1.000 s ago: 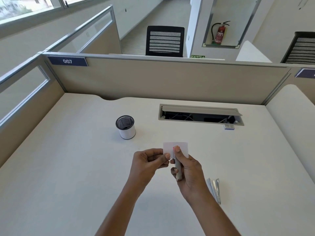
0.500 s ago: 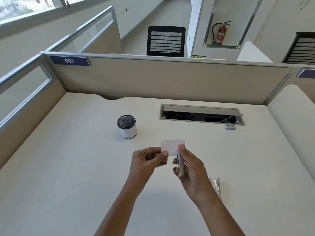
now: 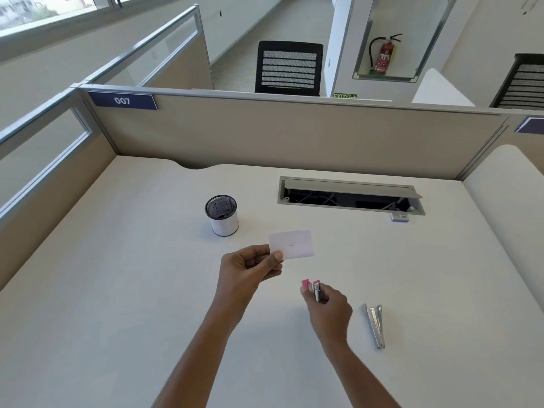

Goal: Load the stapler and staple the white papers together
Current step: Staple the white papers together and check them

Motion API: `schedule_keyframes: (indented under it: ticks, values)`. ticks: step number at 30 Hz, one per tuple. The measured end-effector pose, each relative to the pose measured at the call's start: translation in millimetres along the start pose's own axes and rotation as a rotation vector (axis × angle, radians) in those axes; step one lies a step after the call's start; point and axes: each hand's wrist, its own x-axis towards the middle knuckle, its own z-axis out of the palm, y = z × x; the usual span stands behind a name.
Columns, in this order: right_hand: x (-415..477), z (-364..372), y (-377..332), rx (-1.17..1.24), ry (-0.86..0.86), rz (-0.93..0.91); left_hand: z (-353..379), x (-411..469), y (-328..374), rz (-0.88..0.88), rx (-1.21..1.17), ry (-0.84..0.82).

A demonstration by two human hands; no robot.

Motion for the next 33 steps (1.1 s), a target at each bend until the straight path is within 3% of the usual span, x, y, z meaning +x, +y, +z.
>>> schedule_keyframes:
  ticks: [3,11,29,33]
  values:
    - [0.3,15.1,16.7,-0.173,0.025,-0.095,-1.5,-0.6,-1.8,-0.013,0.000,0.003]
    - [-0.7,38.0,26.9,-0.400,-0.046,-0.041,-3.2,-1.6,-5.2,-0.039,0.005,0.004]
    - [-2.5,52.3,46.1,-0.516,-0.083,-0.174,-4.6,-8.3,8.2,-0.030,0.025,-0.055]
    - [-0.9,39.3,35.4,-0.483,-0.109,-0.092,-5.7,-10.9,12.4,-0.003,0.024,-0.059]
